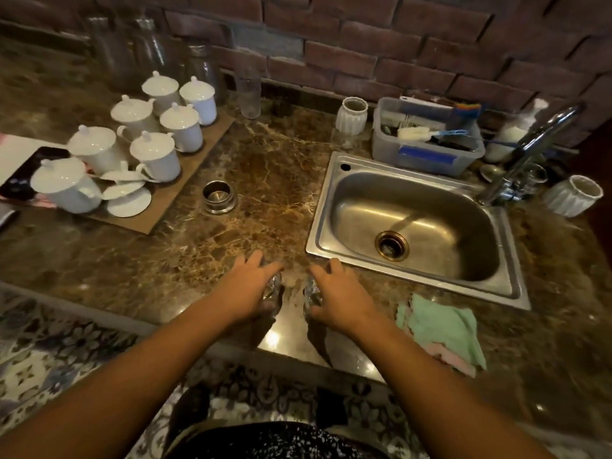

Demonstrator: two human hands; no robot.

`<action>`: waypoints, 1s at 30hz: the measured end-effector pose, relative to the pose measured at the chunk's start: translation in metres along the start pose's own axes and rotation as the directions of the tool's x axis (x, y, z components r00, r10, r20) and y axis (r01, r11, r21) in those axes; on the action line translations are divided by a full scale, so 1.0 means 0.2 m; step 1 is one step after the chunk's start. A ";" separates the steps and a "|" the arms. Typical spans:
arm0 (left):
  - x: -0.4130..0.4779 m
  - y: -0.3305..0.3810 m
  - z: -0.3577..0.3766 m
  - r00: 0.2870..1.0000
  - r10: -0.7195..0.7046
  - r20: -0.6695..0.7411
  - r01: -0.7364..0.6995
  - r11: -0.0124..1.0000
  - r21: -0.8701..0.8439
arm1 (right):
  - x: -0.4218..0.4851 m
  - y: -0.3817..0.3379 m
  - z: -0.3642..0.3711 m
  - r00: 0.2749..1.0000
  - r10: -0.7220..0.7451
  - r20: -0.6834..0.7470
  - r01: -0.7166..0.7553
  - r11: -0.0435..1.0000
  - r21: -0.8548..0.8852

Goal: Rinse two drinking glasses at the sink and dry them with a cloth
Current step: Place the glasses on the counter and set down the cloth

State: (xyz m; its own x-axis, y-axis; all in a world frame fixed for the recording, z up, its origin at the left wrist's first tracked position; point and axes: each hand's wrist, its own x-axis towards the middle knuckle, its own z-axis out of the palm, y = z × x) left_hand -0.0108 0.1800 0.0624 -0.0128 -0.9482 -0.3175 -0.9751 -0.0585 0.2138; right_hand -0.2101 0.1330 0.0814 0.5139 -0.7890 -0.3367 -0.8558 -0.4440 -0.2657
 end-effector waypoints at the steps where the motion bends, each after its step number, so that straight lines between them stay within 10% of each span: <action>1: 0.01 -0.06 -0.02 1.000 0.031 -0.003 -0.031 1.000 -0.005 | 0.00 -0.06 0.01 0.999 0.038 -0.020 -0.038 0.999 0.013; 11: -0.15 -0.65 -0.24 0.955 0.298 0.004 -0.298 0.955 -0.002 | 0.00 -0.77 0.11 0.909 0.369 -0.196 -0.337 0.925 0.177; 30: -0.42 -1.25 -0.28 0.943 0.316 -0.101 -0.325 0.941 -0.091 | -0.07 -1.41 0.36 0.880 0.411 -0.239 -0.340 0.895 0.288</action>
State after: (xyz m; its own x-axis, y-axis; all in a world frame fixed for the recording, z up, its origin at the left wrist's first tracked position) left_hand 0.2459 0.2559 0.0873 -0.2976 -0.9446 -0.1384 -0.8937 0.2247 0.3884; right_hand 0.0282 0.3001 0.0964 0.0866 -0.9780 -0.1899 -0.9236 -0.0073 -0.3833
